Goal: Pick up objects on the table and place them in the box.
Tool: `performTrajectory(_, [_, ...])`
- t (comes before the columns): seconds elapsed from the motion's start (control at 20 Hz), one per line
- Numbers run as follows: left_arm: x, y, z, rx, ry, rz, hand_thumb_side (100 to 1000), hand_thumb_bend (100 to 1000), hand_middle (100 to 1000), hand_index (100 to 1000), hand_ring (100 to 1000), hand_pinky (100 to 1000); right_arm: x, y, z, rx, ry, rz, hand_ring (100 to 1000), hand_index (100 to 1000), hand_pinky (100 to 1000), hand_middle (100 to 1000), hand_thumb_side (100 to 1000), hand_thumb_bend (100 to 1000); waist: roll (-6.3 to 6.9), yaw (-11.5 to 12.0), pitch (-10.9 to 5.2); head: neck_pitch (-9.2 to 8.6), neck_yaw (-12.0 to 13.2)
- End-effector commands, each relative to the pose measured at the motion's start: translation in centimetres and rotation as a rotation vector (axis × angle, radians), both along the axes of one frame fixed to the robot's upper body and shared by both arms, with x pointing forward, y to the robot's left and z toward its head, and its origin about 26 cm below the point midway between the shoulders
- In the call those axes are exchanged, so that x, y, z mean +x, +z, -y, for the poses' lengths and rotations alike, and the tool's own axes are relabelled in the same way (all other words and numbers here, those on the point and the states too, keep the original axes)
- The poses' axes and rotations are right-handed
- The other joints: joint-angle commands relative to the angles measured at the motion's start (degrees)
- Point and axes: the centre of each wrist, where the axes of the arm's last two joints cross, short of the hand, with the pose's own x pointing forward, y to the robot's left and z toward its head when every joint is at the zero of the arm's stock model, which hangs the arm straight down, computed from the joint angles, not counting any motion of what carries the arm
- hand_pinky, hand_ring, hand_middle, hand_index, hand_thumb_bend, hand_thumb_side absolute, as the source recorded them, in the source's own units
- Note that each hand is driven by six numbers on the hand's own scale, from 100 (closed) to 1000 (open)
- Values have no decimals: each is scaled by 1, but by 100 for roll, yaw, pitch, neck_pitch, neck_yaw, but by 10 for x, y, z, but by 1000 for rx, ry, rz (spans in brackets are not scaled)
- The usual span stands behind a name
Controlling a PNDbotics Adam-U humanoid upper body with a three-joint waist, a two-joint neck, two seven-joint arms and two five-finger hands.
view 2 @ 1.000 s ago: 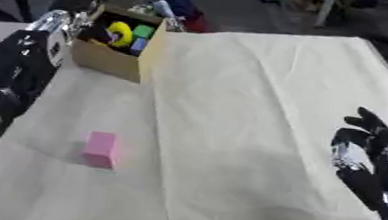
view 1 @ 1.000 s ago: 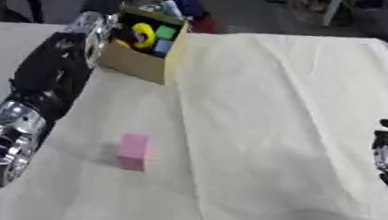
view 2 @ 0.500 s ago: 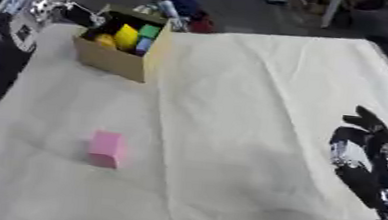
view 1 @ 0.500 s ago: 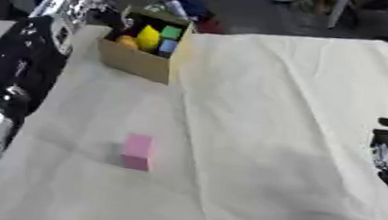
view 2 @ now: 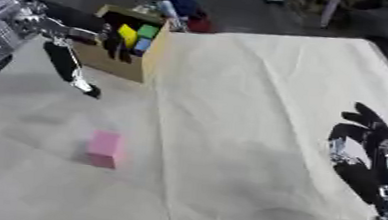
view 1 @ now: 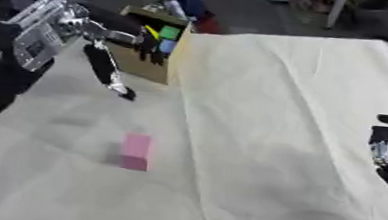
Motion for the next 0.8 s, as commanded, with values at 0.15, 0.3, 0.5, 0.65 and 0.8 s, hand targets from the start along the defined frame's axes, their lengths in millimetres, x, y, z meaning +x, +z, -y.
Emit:
performTrajectory(0.15, [-12,-4,12,135,-150,-47,337,573,766,880,755,797,3,10,5,-22,-2,31,776,941,857,790,432,100,27,-13,-46,-15,19])
performTrajectory(0.3, [-13,-18,14,154,-167,-80,360,576,770,885,754,792,3,10,5,-21,-2,32,776,941,857,790,432,100,37,-22,-36,-15,21])
performTrajectory(0.5, [-15,-33,14,172,-176,-111,380,585,774,888,753,789,3,10,5,-20,-4,34,776,941,857,790,432,100,43,-28,-22,-15,16])
performTrajectory(0.65, [-17,-44,12,172,-176,-139,381,577,771,887,750,784,3,10,5,-20,-5,34,776,941,857,790,431,100,48,-32,-13,-15,16])
performTrajectory(0.8, [-20,-50,14,182,-186,-143,378,583,770,887,749,784,3,10,5,-19,-5,34,776,941,857,790,432,100,50,-31,-12,-15,17])
